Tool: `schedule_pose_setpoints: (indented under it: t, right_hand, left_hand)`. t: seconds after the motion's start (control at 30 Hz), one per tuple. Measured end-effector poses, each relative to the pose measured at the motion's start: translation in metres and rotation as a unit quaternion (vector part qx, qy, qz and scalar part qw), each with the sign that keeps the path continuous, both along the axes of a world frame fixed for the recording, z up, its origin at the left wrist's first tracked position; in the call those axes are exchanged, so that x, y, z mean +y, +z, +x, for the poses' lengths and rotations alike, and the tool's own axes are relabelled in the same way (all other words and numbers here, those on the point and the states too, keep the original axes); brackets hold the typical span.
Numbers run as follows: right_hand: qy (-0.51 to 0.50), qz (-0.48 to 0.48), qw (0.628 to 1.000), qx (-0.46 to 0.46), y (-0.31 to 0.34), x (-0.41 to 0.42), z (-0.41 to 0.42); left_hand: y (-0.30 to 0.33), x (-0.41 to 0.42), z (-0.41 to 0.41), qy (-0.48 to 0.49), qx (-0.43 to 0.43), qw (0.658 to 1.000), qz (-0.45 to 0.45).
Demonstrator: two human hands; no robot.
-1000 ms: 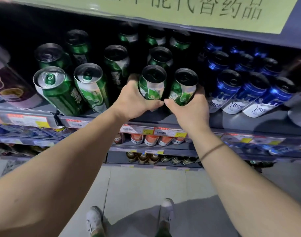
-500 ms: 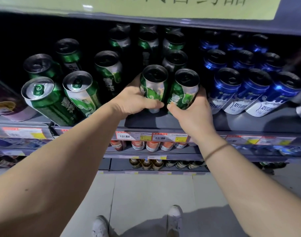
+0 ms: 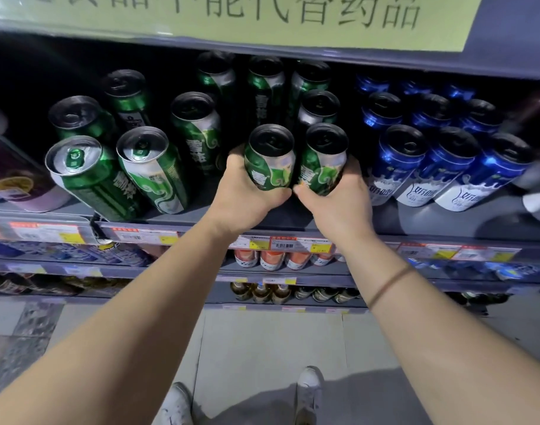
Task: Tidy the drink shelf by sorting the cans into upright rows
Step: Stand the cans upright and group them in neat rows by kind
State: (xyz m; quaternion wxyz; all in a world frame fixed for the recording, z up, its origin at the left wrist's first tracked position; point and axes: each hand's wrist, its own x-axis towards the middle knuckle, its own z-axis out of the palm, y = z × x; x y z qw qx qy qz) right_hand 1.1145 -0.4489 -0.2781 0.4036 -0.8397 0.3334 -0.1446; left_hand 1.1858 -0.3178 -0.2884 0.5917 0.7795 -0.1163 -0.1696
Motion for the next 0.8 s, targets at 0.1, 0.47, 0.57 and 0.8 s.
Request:
schedule_pose_setpoints:
  t: [0.1,0.47,0.57,0.8]
  right_hand:
    - [-0.001,0.007,1.000,0.004,-0.002,0.001,0.000]
    - [0.001,-0.060,0.985,-0.164,0.038,0.065,-0.008]
    - [0.094,-0.117,0.972,-0.182,0.054,0.081,0.020]
    - [0.314,-0.266,0.911,0.033,0.073,0.066,0.103]
  left_hand:
    - [0.003,0.003,-0.004,0.009,-0.005,1.000,0.006]
    - [0.036,0.079,-0.033,0.178,-0.219,0.956,0.077]
    - [0.045,0.105,-0.026,0.219,-0.280,0.929,0.105]
    - [0.042,0.134,-0.014,0.274,-0.395,0.845,0.234]
